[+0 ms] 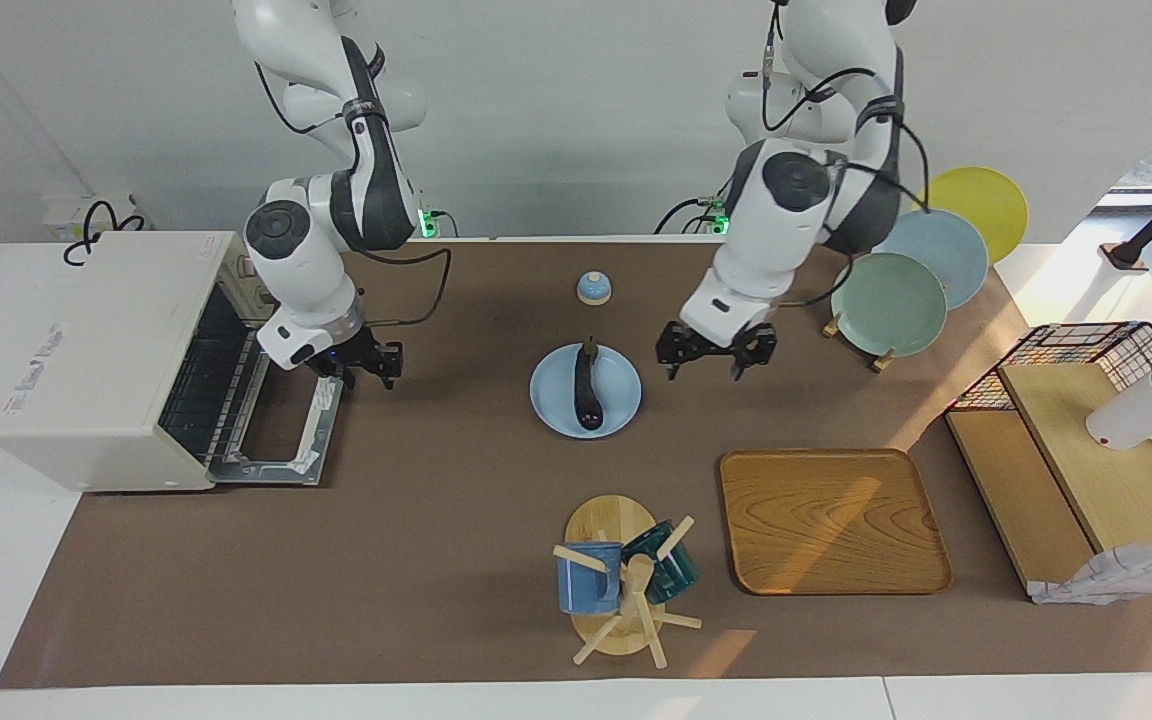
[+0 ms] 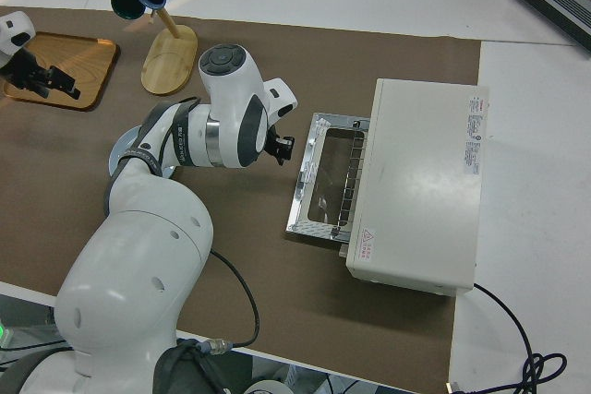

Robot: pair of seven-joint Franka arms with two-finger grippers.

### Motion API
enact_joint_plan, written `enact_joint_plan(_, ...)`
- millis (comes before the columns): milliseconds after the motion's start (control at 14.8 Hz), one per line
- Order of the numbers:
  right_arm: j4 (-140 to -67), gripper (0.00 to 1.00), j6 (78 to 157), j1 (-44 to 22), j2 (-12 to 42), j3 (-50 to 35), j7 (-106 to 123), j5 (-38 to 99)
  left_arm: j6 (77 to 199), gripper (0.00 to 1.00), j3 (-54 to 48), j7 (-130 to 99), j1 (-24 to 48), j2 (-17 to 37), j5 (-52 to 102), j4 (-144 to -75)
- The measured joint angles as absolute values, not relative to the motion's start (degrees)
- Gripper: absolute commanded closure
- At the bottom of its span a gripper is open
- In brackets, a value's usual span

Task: Put eggplant into oven

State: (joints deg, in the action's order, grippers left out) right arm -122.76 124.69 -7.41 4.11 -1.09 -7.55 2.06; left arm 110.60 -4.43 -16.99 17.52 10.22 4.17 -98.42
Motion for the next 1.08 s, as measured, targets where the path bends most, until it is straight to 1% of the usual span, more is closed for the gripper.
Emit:
enact_joint_plan(203, -118.5, 0.00, 123.4, -13.7, 4.4, -1.2, -11.4, 2.3, 107.2, 0.00, -4.4, -9.9, 10.8, 9.1, 4.2, -96.9)
enact_joint_plan(405, -111.4, 0.00, 121.9, -23.8, 6.8, -1.4, -24.9, 2.3, 102.9, 0.00, -4.4, -3.6, 6.4, 6.5, 4.2, -96.8)
enact_joint_plan(540, -102.4, 0.00, 118.0, -29.8, 11.9, -1.5, -33.9, 2.3, 99.3, 0.00, -4.4, -1.3, 4.5, 3.7, 4.2, -97.1)
enact_joint_plan(675, -91.2, 0.00, 114.1, -34.8, 20.3, -1.5, -42.0, 1.8, 97.6, 0.00, -4.4, -1.1, 4.0, 0.5, 4.2, -98.5)
enact_joint_plan(743, -86.4, 0.00, 113.9, -37.3, 25.0, -1.5, -45.5, 0.8, 97.2, 0.00, -4.5, -1.1, 4.0, -0.9, 4.2, -99.7)
enact_joint_plan(810, -83.0, 0.00, 115.4, -39.5, 29.1, -1.5, -48.1, 0.1, 96.8, 0.00, -4.6, -1.1, 4.0, -2.1, 4.2, -100.7)
enact_joint_plan(945, -80.1, 0.00, 120.0, -42.6, 34.5, -1.4, -50.5, -0.4, 96.0, 0.00, -4.6, -1.1, 4.0, -3.4, 4.1, -101.5)
enact_joint_plan(1080, -80.1, 0.00, 121.2, -44.2, 36.8, -1.2, -51.3, -1.5, 94.8, 0.00, -4.6, -1.1, 4.2, -3.5, 3.7, -100.6)
